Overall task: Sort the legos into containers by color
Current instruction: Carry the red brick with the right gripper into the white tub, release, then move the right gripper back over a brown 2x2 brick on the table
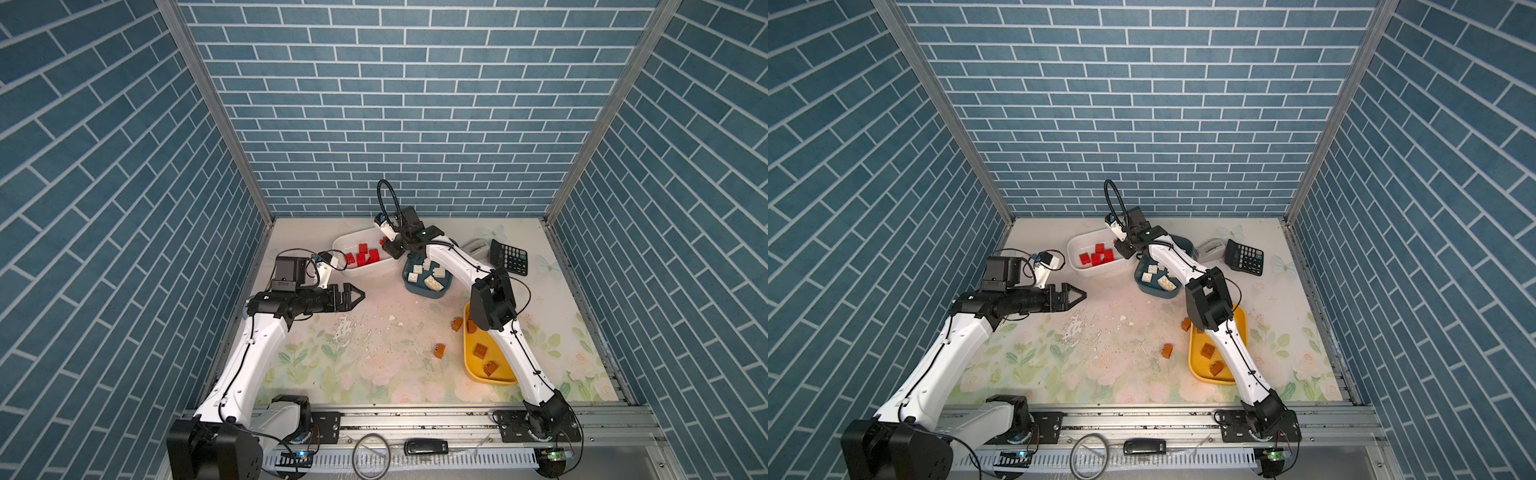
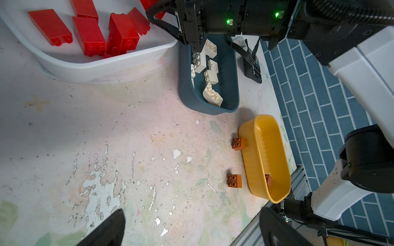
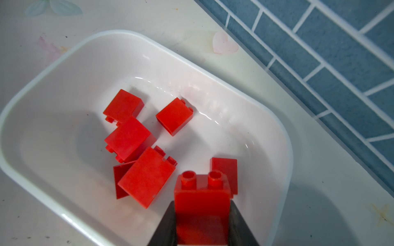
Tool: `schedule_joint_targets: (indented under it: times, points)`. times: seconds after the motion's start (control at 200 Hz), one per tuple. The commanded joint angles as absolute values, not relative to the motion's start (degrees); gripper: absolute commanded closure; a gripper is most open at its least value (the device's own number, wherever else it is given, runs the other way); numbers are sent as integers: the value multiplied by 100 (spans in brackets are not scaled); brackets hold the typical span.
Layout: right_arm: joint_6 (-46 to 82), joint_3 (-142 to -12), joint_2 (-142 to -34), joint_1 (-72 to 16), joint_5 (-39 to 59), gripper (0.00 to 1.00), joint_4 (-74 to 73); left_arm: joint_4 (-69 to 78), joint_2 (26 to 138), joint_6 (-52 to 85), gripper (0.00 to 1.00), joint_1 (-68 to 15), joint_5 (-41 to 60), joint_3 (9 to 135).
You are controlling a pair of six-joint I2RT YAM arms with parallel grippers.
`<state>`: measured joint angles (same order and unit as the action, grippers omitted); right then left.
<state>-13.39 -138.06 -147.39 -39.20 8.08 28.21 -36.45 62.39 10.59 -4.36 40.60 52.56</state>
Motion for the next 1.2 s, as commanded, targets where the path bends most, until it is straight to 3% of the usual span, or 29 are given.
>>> schedule_joint_targets:
  times: [0.0, 0.155, 0.4, 0.84, 1.195]
  points:
    - [-1132, -13977, -14785, -3870, 1152, 57, 2777, -3813, 6256, 931, 0, -387, 4131, 5282]
    - [-942, -13094, -14177, -3846, 1610, 47, 2181, -3863, 6210, 883, 0, -393, 4111, 5232]
    - [-865, -11183, -12699, -3836, 2074, 47, 2167, -3694, 6160, 974, 0, -387, 4164, 5042]
    - [-531, -7575, -9712, -3890, 1836, 46, 3237, -3627, 6329, 907, 0, -378, 4210, 4987]
    - [-547, -6356, -8946, -4590, 1503, 46, 4330, -3527, 6407, 923, 0, -385, 4203, 4966]
